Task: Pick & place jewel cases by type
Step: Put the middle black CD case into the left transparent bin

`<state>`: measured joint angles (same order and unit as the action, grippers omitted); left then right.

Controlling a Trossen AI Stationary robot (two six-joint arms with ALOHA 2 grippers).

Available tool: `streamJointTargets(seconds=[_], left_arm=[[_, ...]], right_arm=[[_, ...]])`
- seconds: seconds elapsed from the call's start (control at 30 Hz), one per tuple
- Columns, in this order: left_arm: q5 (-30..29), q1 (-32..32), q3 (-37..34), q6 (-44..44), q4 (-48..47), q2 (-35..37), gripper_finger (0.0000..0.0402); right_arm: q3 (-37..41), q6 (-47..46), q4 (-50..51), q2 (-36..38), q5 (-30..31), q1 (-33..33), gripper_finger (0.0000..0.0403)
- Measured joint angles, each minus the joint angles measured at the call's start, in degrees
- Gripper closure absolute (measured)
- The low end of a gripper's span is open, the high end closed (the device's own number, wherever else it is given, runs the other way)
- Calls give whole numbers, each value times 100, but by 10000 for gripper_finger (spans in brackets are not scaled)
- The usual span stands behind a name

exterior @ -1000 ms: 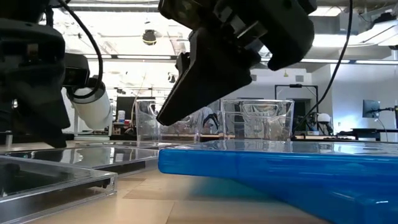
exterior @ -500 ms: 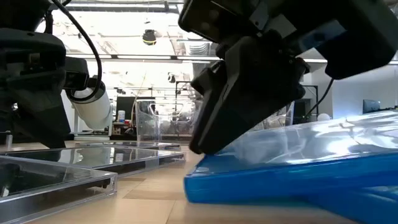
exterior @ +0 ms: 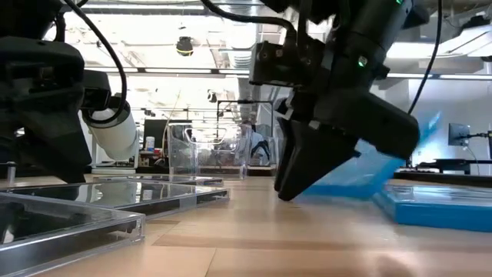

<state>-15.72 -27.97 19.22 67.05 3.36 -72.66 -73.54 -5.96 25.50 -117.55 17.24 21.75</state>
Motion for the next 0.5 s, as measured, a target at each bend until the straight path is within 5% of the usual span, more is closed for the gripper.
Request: streamJointTargets(seconds=[0.5], left_arm=[[378,-40,1,32,372,0,150]], right_arm=[[13,300,-862,169,-680,140,308]])
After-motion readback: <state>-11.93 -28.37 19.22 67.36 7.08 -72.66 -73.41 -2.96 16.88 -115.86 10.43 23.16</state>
